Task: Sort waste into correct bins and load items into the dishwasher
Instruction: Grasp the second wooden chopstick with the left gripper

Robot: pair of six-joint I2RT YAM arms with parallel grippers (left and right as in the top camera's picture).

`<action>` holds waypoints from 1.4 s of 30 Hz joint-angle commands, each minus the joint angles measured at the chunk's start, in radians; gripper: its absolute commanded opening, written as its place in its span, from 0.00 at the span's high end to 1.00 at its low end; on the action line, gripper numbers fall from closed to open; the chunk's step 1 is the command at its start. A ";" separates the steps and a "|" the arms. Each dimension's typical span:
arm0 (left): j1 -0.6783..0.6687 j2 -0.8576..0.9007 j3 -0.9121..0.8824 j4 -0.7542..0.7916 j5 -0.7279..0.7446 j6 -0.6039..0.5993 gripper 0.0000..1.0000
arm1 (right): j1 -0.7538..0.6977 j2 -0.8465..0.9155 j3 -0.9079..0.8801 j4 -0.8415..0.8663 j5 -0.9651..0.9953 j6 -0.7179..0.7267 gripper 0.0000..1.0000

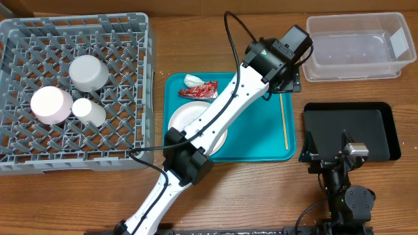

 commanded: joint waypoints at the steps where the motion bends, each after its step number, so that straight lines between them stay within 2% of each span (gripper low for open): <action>1: -0.005 0.008 -0.075 0.047 -0.017 -0.147 0.12 | 0.004 -0.010 -0.010 0.005 0.010 -0.007 0.00; 4: -0.024 0.008 -0.150 0.128 -0.022 -0.174 0.19 | 0.004 -0.010 -0.010 0.005 0.010 -0.007 0.00; 9: -0.061 0.008 -0.278 0.270 -0.071 -0.172 0.22 | 0.004 -0.010 -0.010 0.005 0.010 -0.007 0.00; 15: -0.100 0.008 -0.375 0.330 -0.228 -0.161 0.25 | 0.004 -0.010 -0.010 0.005 0.010 -0.007 0.00; 24: -0.132 0.008 -0.449 0.429 -0.326 -0.068 0.27 | 0.004 -0.010 -0.010 0.005 0.010 -0.007 0.00; 29: -0.132 0.008 -0.468 0.448 -0.325 -0.068 0.27 | 0.004 -0.010 -0.010 0.005 0.010 -0.007 0.00; 42: -0.132 0.008 -0.584 0.612 -0.324 -0.067 0.30 | 0.004 -0.010 -0.010 0.005 0.010 -0.007 0.00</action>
